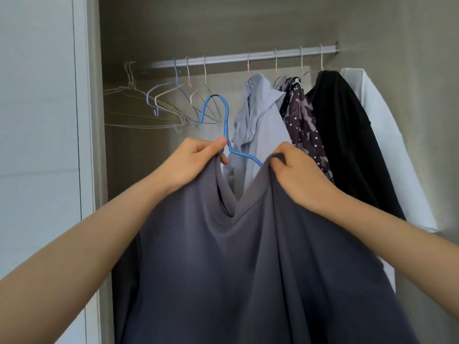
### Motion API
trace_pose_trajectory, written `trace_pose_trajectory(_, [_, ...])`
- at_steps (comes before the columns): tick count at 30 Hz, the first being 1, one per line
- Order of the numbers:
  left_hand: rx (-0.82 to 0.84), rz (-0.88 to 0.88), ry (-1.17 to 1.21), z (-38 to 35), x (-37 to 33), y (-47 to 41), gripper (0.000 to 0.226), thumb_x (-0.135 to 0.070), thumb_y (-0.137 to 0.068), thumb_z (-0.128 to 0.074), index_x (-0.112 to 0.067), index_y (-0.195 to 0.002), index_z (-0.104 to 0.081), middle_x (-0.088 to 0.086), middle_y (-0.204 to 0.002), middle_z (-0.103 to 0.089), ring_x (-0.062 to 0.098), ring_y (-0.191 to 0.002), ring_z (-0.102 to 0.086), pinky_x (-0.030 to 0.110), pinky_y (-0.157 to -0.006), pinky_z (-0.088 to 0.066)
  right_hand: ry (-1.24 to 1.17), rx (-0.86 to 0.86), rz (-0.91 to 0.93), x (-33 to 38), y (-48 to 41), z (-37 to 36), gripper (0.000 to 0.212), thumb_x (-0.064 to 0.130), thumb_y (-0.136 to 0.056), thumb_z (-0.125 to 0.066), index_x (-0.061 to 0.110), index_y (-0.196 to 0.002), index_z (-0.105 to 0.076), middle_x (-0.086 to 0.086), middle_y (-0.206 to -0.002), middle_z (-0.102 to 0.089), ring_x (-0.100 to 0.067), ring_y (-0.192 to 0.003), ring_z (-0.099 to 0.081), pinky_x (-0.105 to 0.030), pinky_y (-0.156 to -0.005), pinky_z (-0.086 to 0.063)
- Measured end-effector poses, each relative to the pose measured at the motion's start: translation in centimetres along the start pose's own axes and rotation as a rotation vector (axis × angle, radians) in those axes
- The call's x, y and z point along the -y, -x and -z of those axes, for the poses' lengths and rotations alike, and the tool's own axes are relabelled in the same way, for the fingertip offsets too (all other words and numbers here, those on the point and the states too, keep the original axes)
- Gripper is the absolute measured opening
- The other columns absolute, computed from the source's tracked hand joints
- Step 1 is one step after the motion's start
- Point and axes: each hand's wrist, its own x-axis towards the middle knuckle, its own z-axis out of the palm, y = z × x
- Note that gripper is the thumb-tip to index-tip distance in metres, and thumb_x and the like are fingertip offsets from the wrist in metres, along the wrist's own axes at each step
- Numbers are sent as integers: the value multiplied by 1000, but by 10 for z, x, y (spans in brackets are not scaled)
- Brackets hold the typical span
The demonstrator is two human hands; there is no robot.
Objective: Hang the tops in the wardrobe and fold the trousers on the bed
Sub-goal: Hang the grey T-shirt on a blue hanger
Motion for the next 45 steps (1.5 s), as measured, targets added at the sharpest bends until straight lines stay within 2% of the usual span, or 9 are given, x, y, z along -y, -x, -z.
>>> trace_pose_trajectory(5, [128,2,-74,17,22,3,46,-71,-80,-57,-29,-77,-77,-2,-52,-38,4,-49,-35,14,-50,-29,-32,-31,-88,-12,-15,18,17,20,-94,-46,10,-93,-60,-2,-90,-63,-19,-88,-58,-38,-81,-46])
trace_pose_trajectory(11, [-41,2,-183,37,47,-2,57,-42,-90,-64,-4,-55,-39,3,-57,-25,13,-57,-23,32,-57,-26,-93,-101,-39,-30,-25,43,19,8,-84,-57,23,-96,-57,5,-79,-52,0,-68,-48,-11,-61,-35])
trace_pose_trajectory(15, [-206,2,-285,41,60,-4,49,-42,-95,-57,-14,-60,-38,-2,-54,-37,21,-57,-37,39,-60,-39,-8,-59,-19,-33,-30,56,23,16,-85,-61,26,-106,-56,4,-87,-57,-7,-81,-54,-17,-68,-39])
trace_pose_trajectory(19, [-304,43,-319,44,69,-4,28,-42,-98,-51,-30,-73,-54,-7,-69,-59,23,-74,-57,43,-73,-47,99,96,-49,-37,-30,64,24,38,-90,-57,21,-79,-70,4,-77,-69,-6,-72,-63,-23,-67,-48])
trace_pose_trajectory(23, [-364,112,-390,46,70,-11,21,-42,-99,-47,-32,-86,-59,-11,-82,-65,24,-89,-60,45,-90,-44,-72,219,-96,-30,-33,64,32,36,-93,-58,11,-79,-71,-9,-79,-70,-7,-67,-61,-29,-71,-50])
trace_pose_trajectory(27, [-397,166,-414,52,75,-18,22,-42,-99,-47,-27,-90,-60,-2,-90,-68,29,-91,-61,41,-82,-44,-247,335,-222,-20,-35,68,33,35,-96,-55,8,-91,-73,-14,-94,-73,-18,-81,-68,-36,-83,-55])
trace_pose_trajectory(36, [-388,303,-242,47,86,-36,36,-48,-98,-47,-17,-101,-66,10,-107,-69,37,-105,-59,40,-87,-45,-719,305,-424,9,-36,72,32,26,-97,-54,7,-83,-76,-14,-86,-75,-21,-69,-72,-28,-58,-58])
trace_pose_trajectory(41, [-241,349,128,26,81,-52,59,-42,-95,-59,-15,-146,-46,2,-149,-47,17,-136,-43,28,-113,-28,-680,150,-416,25,-38,83,28,19,-97,-54,-2,-83,-66,-11,-66,-70,-17,-52,-67,-24,-48,-55])
trace_pose_trajectory(45, [-101,273,199,-5,68,-58,67,-34,-94,-63,-14,-151,-34,-2,-154,-37,3,-131,-35,17,-106,-22,-660,76,-451,33,-45,91,25,17,-98,-55,0,-81,-63,-8,-60,-66,-15,-46,-63,-23,-47,-54])
